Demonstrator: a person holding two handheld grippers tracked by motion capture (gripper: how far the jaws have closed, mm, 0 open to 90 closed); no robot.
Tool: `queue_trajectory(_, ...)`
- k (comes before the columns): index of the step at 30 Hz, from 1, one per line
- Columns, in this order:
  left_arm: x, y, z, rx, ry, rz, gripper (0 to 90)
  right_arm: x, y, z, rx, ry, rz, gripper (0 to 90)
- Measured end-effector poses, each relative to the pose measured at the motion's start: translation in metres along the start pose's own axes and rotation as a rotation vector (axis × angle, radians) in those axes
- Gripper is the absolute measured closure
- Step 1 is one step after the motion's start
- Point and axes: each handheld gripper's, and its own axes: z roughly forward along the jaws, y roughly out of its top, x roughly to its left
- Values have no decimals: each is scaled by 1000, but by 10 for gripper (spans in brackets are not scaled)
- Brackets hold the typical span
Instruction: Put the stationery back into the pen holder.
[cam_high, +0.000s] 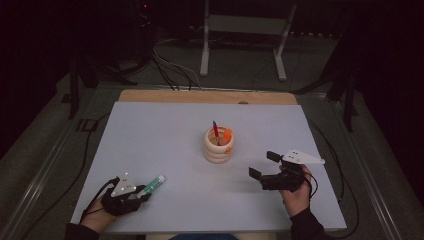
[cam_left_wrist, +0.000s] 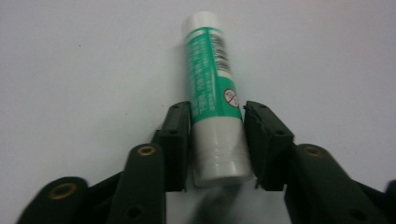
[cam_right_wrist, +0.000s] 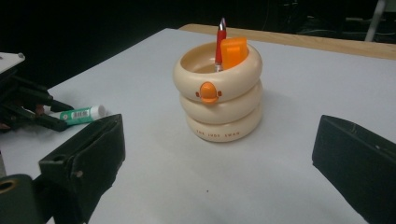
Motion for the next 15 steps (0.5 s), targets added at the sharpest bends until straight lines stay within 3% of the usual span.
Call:
queue_trajectory(9, 4, 4, 0, 2, -17, -87, 662, 0, 0, 0, 2, -1, 3, 23)
queue_trajectory(12, 5, 7, 0, 0, -24, -103, 663, 0, 1, 0, 3, -18, 0, 23)
queue_trajectory(14, 4, 10, -1, 1, -29, -90, 663, 1, 1, -1, -1, -36, -6, 23)
queue_trajectory(15, 4, 12, -1, -2, -47, -97, 663, 1, 1, -2, -5, -42, -7, 23)
